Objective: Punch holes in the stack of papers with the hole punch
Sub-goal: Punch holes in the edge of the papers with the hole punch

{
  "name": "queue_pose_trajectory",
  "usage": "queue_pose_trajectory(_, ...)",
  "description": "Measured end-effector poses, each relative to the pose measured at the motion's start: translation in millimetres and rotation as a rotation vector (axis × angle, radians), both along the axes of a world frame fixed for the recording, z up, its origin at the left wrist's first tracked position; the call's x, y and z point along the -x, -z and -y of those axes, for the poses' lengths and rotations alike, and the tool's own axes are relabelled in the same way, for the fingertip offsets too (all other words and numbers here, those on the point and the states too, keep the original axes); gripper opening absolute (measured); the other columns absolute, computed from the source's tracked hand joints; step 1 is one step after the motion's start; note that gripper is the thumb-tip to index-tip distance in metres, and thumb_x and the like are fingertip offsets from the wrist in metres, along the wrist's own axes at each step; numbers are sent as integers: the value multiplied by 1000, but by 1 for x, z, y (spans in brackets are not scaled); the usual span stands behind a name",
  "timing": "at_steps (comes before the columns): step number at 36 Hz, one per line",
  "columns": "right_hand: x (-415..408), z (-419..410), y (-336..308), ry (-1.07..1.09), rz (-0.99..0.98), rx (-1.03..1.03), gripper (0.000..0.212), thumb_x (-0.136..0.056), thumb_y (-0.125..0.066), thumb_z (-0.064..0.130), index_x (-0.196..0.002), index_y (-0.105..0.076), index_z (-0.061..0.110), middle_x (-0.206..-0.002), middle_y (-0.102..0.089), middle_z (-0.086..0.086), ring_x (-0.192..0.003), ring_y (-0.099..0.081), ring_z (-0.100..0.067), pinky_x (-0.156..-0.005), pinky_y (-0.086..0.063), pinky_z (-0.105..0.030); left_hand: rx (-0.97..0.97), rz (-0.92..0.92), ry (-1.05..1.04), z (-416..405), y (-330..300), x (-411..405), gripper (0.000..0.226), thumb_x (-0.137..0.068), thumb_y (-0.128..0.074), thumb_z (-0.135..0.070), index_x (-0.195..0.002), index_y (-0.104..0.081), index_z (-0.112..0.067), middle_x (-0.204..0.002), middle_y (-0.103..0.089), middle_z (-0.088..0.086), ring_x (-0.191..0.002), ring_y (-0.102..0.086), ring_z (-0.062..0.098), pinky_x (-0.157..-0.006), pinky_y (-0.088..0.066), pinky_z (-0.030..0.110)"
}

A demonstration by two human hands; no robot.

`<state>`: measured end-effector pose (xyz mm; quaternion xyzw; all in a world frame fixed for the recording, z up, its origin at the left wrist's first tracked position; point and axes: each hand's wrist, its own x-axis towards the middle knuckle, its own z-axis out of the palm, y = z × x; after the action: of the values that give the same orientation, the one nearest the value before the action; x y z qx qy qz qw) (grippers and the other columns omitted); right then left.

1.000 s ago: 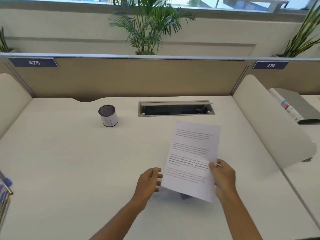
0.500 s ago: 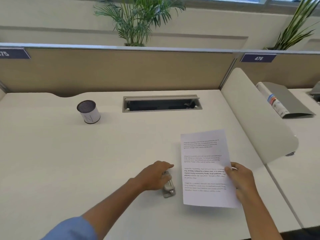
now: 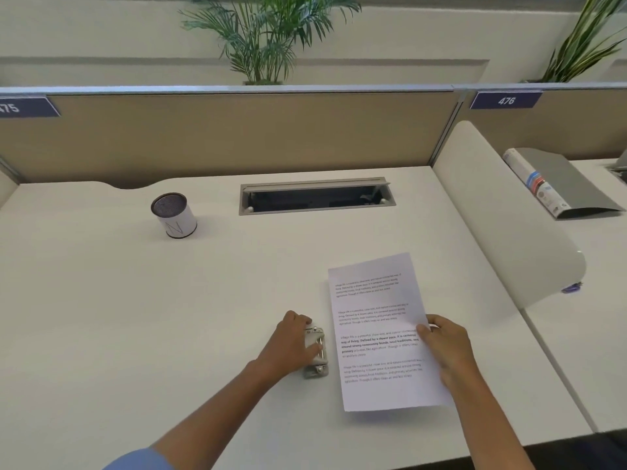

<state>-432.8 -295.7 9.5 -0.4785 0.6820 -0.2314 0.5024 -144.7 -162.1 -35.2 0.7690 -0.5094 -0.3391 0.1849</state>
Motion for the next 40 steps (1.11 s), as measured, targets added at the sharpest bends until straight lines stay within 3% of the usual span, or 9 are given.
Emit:
queue_pose_trajectory(3, -14, -11, 0, -27, 2, 1, 23, -97, -64, 1, -98, -78, 20, -95, -81, -6, -85, -78, -30, -77, -62, -37, -9, -7, -18, -13, -1, -13, 57, -94, -76, -33, -143, -58, -10, -138, -53, 10, -124, -59, 24, -106, -48, 31)
queue_pose_trajectory(6, -31, -25, 1, -61, 4, 8, 23, -97, -62, 2, -99, -78, 19, -94, -82, -5, -86, -78, -29, -81, -64, -42, -10, -8, -53, -28, -1, -29, 56, -93, -77, -32, -142, -60, -10, -136, -54, 9, -121, -61, 23, -104, -48, 28)
queue_pose_trajectory(11, -64, -54, 3, -81, 13, 38, 24, -98, -61, 1, -98, -78, 18, -86, -81, 2, -78, -77, -19, -65, -55, -28, -25, -21, -110, -57, -3, -61, 56, -92, -78, -30, -142, -60, -10, -136, -53, 9, -121, -61, 21, -103, -47, 26)
queue_pose_trajectory(17, -106, -92, 1, -123, 47, 35, 29, -99, -59, 0, -93, -73, 24, -93, -80, -2, -85, -77, -25, -73, -59, -34, -44, -21, -168, -93, -5, -101, 55, -93, -78, -27, -142, -61, -10, -136, -53, 9, -122, -60, 21, -105, -47, 27)
queue_pose_trajectory(21, -132, -116, 0, -161, 59, 34, 29, -100, -57, 1, -93, -73, 25, -92, -81, 0, -84, -78, -21, -66, -57, -29, -43, -27, -190, -115, -4, -125, 51, -92, -78, -25, -139, -65, -12, -132, -54, 7, -110, -57, 13, -97, -44, 21)
queue_pose_trajectory(24, -149, -132, 2, -184, 69, 33, 30, -100, -57, 1, -92, -74, 25, -90, -81, 0, -84, -78, -21, -65, -58, -29, -52, -32, -212, -128, -4, -140, 47, -91, -79, -26, -135, -67, -13, -129, -56, 6, -103, -61, 16, -93, -47, 23)
queue_pose_trajectory(29, -170, -149, 10, -196, 85, 16, 27, -100, -56, 1, -97, -75, 20, -94, -81, -3, -87, -78, -24, -77, -64, -40, -45, -36, -240, -146, -1, -159, 48, -90, -80, -26, -135, -68, -12, -128, -58, 8, -103, -63, 17, -89, -44, 21)
queue_pose_trajectory(37, -194, -168, 13, -183, 91, 2, 28, -101, -56, 2, -95, -74, 23, -92, -81, 0, -84, -78, -20, -62, -56, -26, -25, -69, -271, -162, 4, -175, 52, -91, -81, -28, -138, -66, -14, -126, -53, 2, -94, -63, 13, -87, -45, 19)
queue_pose_trajectory(40, -200, -172, 13, -179, 96, -1, 30, -101, -56, 2, -93, -74, 25, -92, -81, 2, -82, -78, -17, -60, -55, -22, -20, -82, -273, -164, 6, -177, 56, -90, -82, -27, -141, -64, -11, -128, -55, 4, -97, -63, 13, -78, -44, 6)
